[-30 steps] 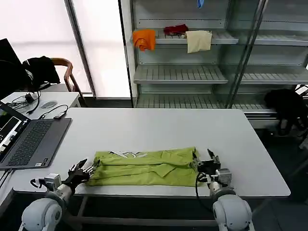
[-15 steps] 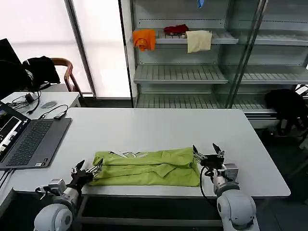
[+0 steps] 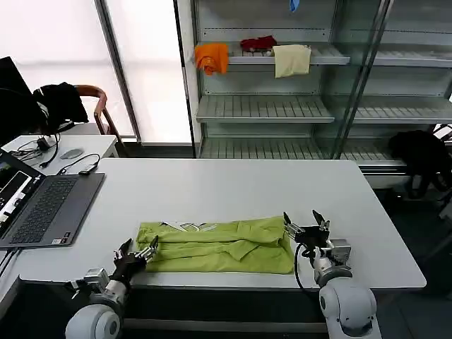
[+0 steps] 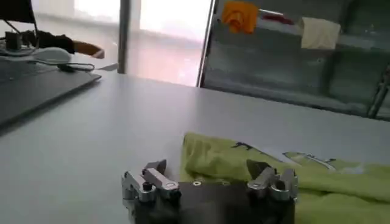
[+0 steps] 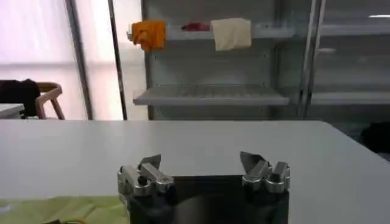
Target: Fold and organize the clothes.
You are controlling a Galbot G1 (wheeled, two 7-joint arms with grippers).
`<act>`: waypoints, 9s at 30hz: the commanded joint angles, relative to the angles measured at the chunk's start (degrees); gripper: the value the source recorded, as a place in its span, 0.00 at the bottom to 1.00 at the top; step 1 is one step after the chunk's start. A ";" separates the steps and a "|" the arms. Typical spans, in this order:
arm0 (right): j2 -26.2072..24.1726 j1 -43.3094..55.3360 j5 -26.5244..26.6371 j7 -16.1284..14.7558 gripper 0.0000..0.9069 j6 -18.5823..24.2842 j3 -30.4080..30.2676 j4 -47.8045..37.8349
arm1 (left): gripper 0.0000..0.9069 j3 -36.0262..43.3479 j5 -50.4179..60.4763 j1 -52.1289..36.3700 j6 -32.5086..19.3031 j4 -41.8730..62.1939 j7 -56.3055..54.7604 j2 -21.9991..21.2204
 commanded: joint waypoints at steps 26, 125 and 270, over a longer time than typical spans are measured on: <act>0.33 -0.54 0.28 0.59 1.00 0.15 0.22 0.41 | 0.21 1.69 6.54 -0.34 -2.58 0.91 0.88 -1.18; -0.02 -0.25 1.94 1.96 1.00 1.08 1.65 -2.35 | 1.00 23.41 27.41 -8.00 9.84 -5.60 -0.26 -1.59; -2.26 -0.78 3.87 1.46 1.00 4.97 2.12 -7.57 | 1.00 29.35 3.16 -24.68 13.49 -2.06 -4.67 2.76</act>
